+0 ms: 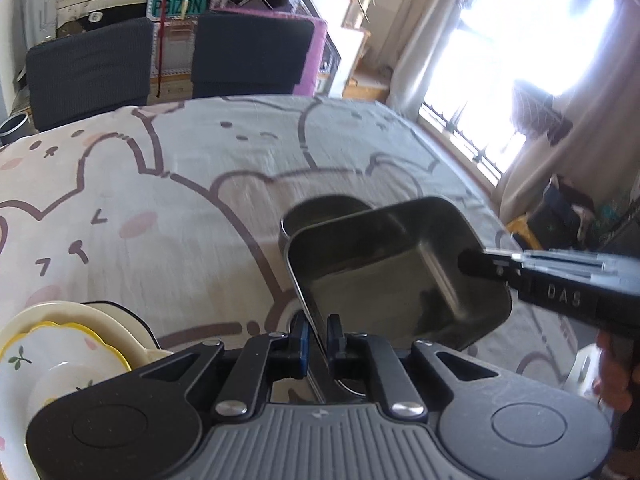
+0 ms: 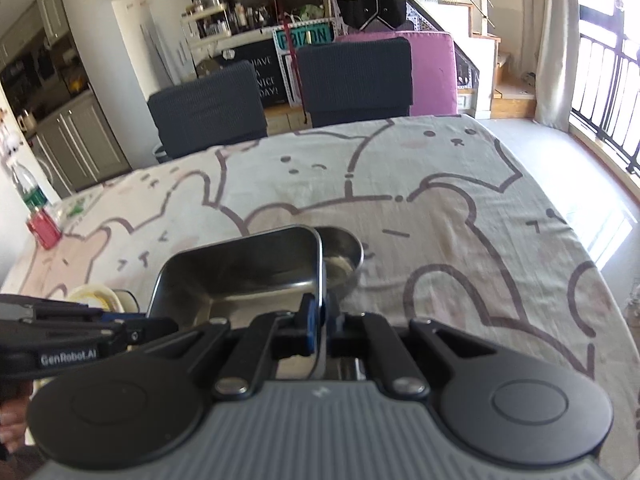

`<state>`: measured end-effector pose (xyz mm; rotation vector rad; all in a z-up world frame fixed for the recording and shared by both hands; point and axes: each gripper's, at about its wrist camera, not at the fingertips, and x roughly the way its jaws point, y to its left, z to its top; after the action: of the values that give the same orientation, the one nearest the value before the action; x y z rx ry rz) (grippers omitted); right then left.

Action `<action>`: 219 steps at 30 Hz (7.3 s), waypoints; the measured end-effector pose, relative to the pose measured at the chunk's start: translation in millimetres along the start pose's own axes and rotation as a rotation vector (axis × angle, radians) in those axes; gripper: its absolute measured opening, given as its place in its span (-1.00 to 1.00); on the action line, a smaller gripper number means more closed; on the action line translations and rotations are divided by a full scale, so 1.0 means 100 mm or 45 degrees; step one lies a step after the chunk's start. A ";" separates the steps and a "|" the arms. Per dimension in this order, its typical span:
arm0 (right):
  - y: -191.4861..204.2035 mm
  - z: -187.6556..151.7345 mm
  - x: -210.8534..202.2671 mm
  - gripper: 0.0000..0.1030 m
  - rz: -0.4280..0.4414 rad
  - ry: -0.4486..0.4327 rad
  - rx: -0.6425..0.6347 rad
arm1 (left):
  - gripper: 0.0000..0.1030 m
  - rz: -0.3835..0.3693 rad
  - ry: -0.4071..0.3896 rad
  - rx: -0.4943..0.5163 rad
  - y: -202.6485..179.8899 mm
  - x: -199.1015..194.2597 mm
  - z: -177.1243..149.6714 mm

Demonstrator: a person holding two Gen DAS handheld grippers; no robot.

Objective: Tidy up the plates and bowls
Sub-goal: 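Lift the second square steel dish with both grippers toward the first dish, then lower the dish into the first square steel dish and open both grippers, then move both grippers to the round steel bowl rim and close them, then lift the round steel bowl with both grippers and lower it into the square dishes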

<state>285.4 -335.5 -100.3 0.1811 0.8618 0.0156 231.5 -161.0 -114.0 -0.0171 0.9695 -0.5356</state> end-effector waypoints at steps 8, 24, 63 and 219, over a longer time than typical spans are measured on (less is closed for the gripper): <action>0.03 -0.14 0.05 -0.88 -0.062 0.082 -0.067 | -0.80 0.008 0.087 0.036 -0.02 0.15 -0.07; 0.12 -0.20 0.14 -0.87 -0.134 0.204 -0.176 | -0.78 0.051 0.188 0.125 -0.11 0.32 -0.16; -0.26 -0.34 0.64 -0.77 -0.115 0.442 -0.066 | -0.69 -0.014 0.248 0.172 -0.09 0.42 -0.22; 0.00 -0.10 0.72 -0.87 -0.140 0.426 -0.127 | -0.79 -0.197 0.255 -0.157 0.07 0.33 -0.20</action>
<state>324.8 -327.8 -160.7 0.0368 1.2009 -0.0148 233.7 -164.8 -152.8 -0.1527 1.2026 -0.6275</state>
